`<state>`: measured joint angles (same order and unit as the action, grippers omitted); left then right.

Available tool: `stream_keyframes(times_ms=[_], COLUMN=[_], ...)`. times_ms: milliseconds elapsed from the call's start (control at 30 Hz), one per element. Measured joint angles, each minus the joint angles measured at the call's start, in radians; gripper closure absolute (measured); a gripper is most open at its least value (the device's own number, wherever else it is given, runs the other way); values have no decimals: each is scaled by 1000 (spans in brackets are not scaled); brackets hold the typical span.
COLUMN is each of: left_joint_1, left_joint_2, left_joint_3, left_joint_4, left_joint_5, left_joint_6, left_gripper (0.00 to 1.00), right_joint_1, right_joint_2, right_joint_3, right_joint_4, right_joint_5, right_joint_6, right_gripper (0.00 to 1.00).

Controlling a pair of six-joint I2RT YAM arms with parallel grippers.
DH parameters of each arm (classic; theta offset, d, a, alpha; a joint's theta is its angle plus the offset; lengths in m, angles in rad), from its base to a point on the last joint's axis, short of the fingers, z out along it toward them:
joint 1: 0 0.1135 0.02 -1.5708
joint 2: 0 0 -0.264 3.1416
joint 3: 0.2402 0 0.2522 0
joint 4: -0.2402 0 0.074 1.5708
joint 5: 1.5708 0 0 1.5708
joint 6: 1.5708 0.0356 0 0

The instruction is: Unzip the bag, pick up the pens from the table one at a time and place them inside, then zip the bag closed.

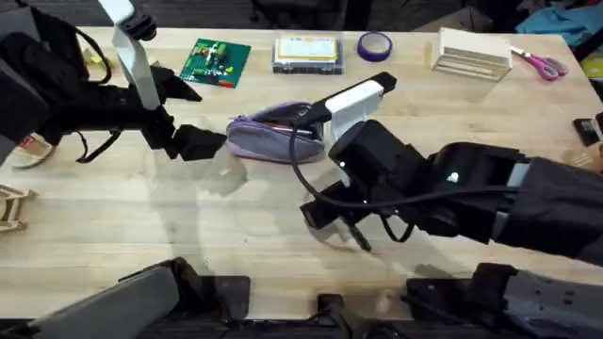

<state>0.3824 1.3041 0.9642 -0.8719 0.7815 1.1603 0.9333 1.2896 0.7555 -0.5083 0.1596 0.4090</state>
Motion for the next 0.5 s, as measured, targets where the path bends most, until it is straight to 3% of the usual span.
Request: stream_keyframes(times_ms=[200, 500], left_joint_1=[0, 0], left_joint_2=[0, 0], left_joint_3=[0, 0], left_joint_4=[0, 0], left_joint_5=[0, 0], left_joint_6=[0, 0], left_gripper=[7, 7], right_joint_1=[0, 3], right_joint_2=[0, 105], right_joint_3=[0, 4], right_joint_4=[0, -23], right_joint_5=[-5, -58], right_joint_6=[205, 306], right_gripper=[4, 4])
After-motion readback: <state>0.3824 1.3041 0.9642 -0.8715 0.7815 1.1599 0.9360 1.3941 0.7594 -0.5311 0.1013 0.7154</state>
